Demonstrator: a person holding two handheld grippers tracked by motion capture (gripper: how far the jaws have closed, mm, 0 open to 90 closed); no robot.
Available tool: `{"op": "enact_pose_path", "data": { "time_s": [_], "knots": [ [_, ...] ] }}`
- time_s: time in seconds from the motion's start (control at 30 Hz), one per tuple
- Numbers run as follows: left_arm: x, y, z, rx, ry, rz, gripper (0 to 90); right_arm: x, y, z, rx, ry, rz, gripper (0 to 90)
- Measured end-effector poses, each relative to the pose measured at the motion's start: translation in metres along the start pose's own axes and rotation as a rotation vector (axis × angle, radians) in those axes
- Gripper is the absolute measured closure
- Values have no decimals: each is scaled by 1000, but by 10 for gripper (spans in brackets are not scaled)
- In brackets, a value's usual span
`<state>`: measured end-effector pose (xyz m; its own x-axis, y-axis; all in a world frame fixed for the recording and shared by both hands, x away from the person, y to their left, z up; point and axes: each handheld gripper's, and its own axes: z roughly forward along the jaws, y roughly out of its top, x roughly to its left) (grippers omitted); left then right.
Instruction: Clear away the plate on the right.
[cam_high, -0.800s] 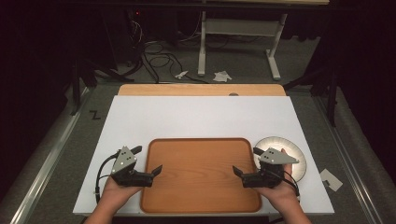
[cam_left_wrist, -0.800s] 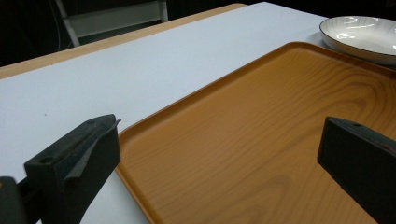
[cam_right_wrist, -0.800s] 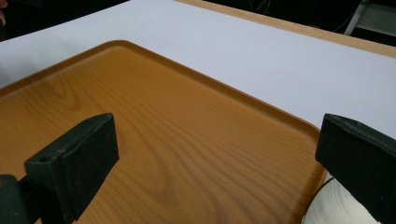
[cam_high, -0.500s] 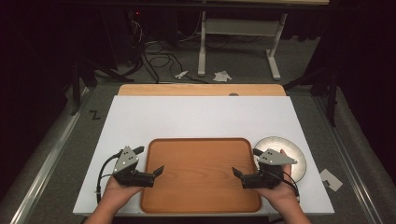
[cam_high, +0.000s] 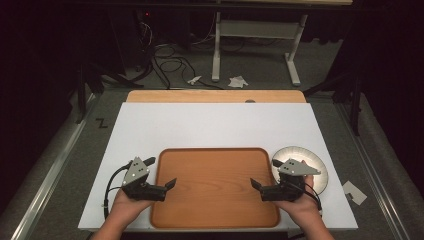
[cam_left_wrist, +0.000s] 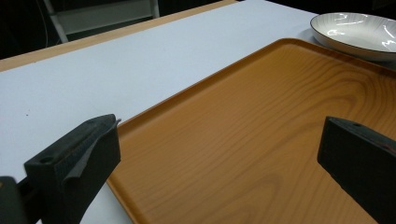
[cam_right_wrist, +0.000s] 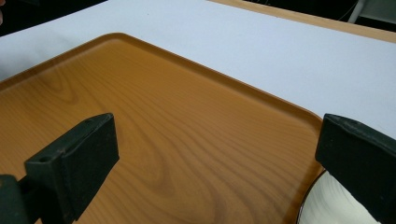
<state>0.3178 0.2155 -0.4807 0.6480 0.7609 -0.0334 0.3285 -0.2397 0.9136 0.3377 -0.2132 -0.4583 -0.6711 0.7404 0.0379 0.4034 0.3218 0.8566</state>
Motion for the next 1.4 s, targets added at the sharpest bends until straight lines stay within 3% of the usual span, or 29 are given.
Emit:
{"op": "enact_pose_path", "data": {
  "time_s": [0.23, 0.37, 0.5, 0.67, 0.8, 0.9, 1.1, 1.4],
  "knots": [
    [2, 0, 1, -3, -20, -8, 3, -3, -1, 2, 9, 3, 10, 0],
    [6, 9, -3, -19, -29, -60, 3, -5, -2, 2, 5, -5, 14, 0],
    [8, 16, -9, -15, -18, -27, 4, -7, -2, -2, -5, -15, 15, 0],
    [11, 4, -2, 17, -1, -4, 5, -12, -2, -4, -4, -25, 32, 0],
    [10, -3, 1, 20, -30, -10, 5, -18, -3, -6, -6, -37, 36, 0],
    [10, -1, -3, -11, -22, -27, 6, -25, -4, -9, 2, -56, 64, 0],
    [16, -10, -5, 1, -19, -69, 6, -40, -5, -19, -9, -91, 103, 0],
    [17, -10, -8, -5, 10, -51, 5, -62, -12, -33, -11, -139, 150, 0]
  ]
}}
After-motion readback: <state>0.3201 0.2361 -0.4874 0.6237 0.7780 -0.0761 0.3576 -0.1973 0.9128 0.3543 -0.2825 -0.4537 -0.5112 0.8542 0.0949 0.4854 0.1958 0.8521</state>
